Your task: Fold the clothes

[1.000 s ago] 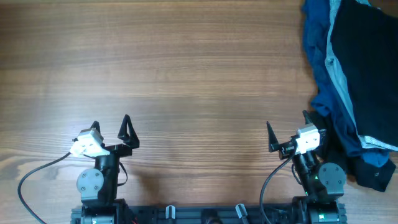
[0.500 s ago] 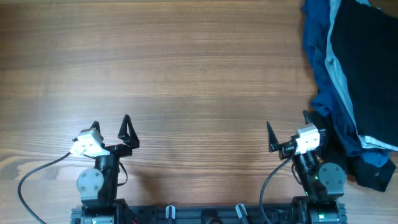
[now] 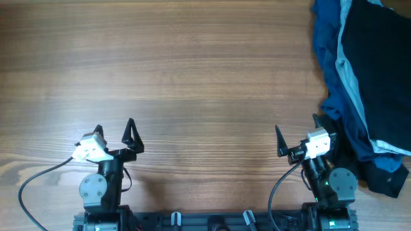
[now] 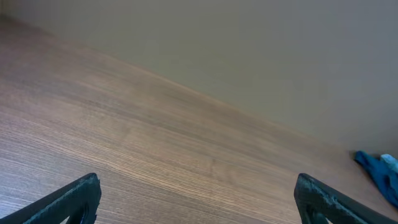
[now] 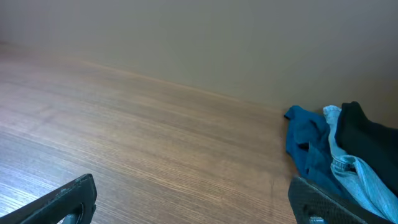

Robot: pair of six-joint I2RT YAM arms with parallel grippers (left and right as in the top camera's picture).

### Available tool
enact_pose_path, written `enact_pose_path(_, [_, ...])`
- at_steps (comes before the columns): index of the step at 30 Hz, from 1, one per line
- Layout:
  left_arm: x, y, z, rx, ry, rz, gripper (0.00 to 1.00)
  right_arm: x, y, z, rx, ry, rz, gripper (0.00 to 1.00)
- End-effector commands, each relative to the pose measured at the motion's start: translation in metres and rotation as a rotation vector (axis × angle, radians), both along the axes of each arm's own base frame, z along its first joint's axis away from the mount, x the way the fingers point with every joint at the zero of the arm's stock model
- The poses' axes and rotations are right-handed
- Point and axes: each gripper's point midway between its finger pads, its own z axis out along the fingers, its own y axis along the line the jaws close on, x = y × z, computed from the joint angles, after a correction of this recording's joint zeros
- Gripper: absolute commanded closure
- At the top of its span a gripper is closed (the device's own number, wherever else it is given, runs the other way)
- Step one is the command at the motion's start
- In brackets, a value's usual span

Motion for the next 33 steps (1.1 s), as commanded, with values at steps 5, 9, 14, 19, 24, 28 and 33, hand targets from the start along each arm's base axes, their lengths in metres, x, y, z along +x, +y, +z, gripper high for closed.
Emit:
enact_pose_path(5, [-0.001,0.004,-0.001,0.010,-0.002,0.017,0.00,0.001,-0.003,0.001,-0.035,-0.015,-0.014,0.00])
enact_pose_path(9, [-0.001,0.004,-0.001,0.010,-0.002,0.017,0.00,0.001,-0.003,-0.001,-0.034,-0.005,-0.014,0.00])
enact_pose_path(14, [-0.001,0.004,-0.001,0.010,-0.002,0.017,0.00,-0.002,0.009,0.000,-0.001,-0.002,0.054,0.00])
enact_pose_path(19, [0.000,0.004,0.005,0.011,-0.024,0.017,0.00,-0.007,0.024,0.008,0.051,-0.021,0.144,0.00])
enact_pose_path(24, [0.000,-0.017,0.024,0.013,-0.098,-0.103,0.00,-0.009,0.024,0.048,0.214,-0.118,0.150,0.00])
enact_pose_path(28, [-0.001,-0.021,0.040,0.017,-0.105,-0.123,0.00,-0.014,0.019,0.096,0.217,-0.229,0.135,0.00])
enact_pose_path(33, [0.003,-0.022,0.076,0.020,-0.100,-0.134,0.00,-0.009,0.019,0.146,0.217,-0.250,0.131,0.00])
